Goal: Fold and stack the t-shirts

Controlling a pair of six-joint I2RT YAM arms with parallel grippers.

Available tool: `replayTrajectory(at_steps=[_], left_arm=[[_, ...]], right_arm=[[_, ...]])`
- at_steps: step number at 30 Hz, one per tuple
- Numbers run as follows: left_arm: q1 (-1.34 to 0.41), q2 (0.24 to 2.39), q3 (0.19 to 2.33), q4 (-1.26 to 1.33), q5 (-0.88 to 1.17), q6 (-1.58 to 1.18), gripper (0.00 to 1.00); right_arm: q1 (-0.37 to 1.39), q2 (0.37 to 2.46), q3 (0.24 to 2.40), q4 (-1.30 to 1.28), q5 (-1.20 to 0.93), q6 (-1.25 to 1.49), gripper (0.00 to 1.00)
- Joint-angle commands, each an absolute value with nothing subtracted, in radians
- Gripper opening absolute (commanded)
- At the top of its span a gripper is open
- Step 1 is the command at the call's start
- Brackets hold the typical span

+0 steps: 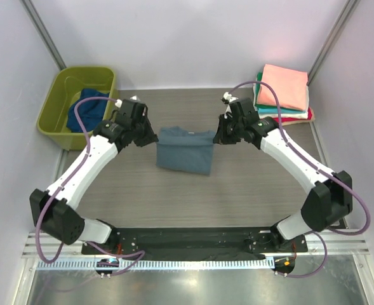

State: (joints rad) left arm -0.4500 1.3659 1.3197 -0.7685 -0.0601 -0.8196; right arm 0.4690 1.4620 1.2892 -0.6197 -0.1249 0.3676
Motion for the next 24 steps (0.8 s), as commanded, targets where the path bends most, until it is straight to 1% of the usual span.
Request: replayTrajectory(at_steps=[1,5,15,17,24], left_arm=[[-0.382,1.434,1.390,-0.802,-0.095,-0.749,0.00],[-0.345,1.525,1.445,-0.779,-0.054,-0.746,0.00],[-0.288,1.768,1.647,-0.775,-0.006,-0.735,0.00],[-0.278,1.831,1.707,-0.779,-0.006,-0.724,0.00],[-0.239,2.057,1.931,-0.818,0.107,-0.686,0.00]], right_arm=[[0.423,1.509,1.360,-0.646,-0.054,0.302,0.01],[0.400,1.595,1.407,-0.638,-0.058,0.299,0.01],[0.359,1.722,1.508,-0.632,-0.089,0.291,0.01],[0.354,1.747,1.526,-0.630,-0.094,0.294,0.01],[0.334,1.856,1.592,-0.627,-0.118,0.296,0.01]])
